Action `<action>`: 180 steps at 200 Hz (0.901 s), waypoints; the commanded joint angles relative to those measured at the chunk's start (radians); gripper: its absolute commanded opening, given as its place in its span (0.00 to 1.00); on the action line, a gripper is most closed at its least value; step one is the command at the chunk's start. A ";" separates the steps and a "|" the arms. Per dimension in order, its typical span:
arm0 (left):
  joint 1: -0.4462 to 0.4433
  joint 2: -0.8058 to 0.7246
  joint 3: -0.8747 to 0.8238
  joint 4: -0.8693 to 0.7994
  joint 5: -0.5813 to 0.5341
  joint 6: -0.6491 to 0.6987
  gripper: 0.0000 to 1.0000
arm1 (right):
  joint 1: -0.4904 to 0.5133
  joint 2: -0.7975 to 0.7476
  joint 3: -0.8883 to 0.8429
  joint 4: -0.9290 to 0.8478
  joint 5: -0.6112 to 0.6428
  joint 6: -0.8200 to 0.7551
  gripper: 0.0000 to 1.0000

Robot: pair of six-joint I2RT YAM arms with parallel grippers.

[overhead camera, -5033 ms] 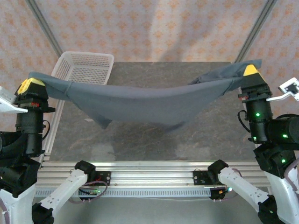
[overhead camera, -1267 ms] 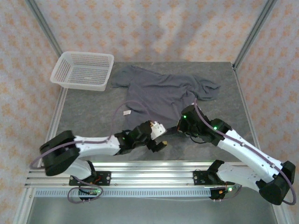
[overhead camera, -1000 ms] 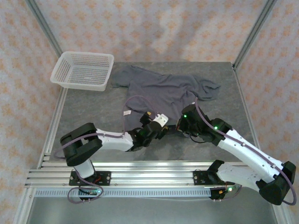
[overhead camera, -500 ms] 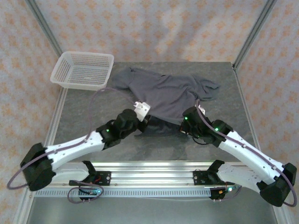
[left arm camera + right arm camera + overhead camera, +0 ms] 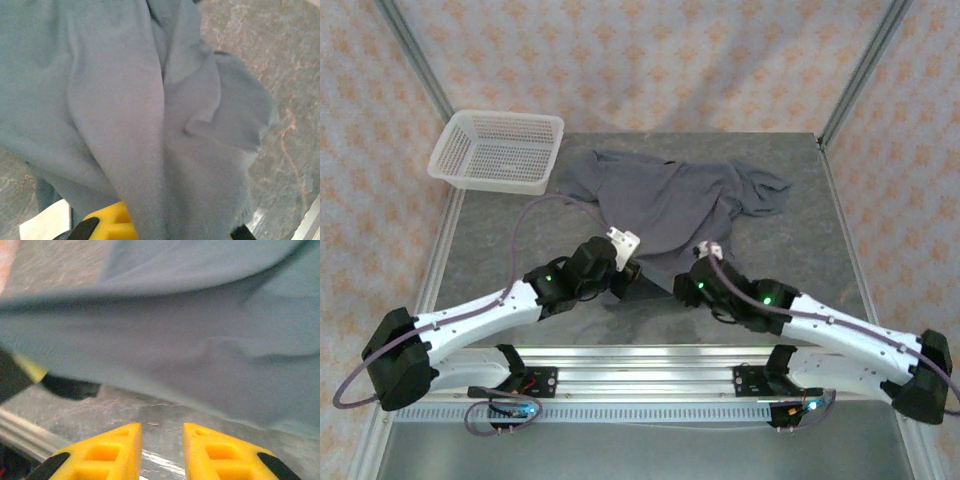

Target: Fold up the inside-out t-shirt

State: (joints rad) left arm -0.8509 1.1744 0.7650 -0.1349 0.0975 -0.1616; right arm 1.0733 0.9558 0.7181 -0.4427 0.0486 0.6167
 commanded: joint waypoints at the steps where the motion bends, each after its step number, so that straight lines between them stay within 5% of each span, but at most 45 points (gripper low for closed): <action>1: 0.000 -0.010 0.085 -0.035 0.002 -0.077 0.00 | 0.130 0.079 -0.087 0.370 0.172 -0.140 0.24; 36: 0.000 -0.007 0.162 -0.119 -0.072 -0.089 0.00 | 0.199 0.319 -0.218 0.852 0.415 -0.381 0.00; 72: 0.000 -0.011 0.205 -0.139 -0.039 -0.081 0.00 | 0.161 0.596 -0.160 1.129 0.776 -0.649 0.00; 141: 0.000 -0.007 0.395 -0.260 0.104 -0.088 0.00 | -0.288 0.650 -0.046 1.090 0.626 -0.530 0.00; 180: 0.000 0.082 0.539 -0.318 0.037 -0.150 0.00 | -0.230 0.681 0.032 0.990 0.500 -0.404 0.00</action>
State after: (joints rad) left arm -0.8509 1.2148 1.2221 -0.4046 0.1535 -0.2638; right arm 0.7597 1.6112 0.7189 0.5995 0.6369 0.1154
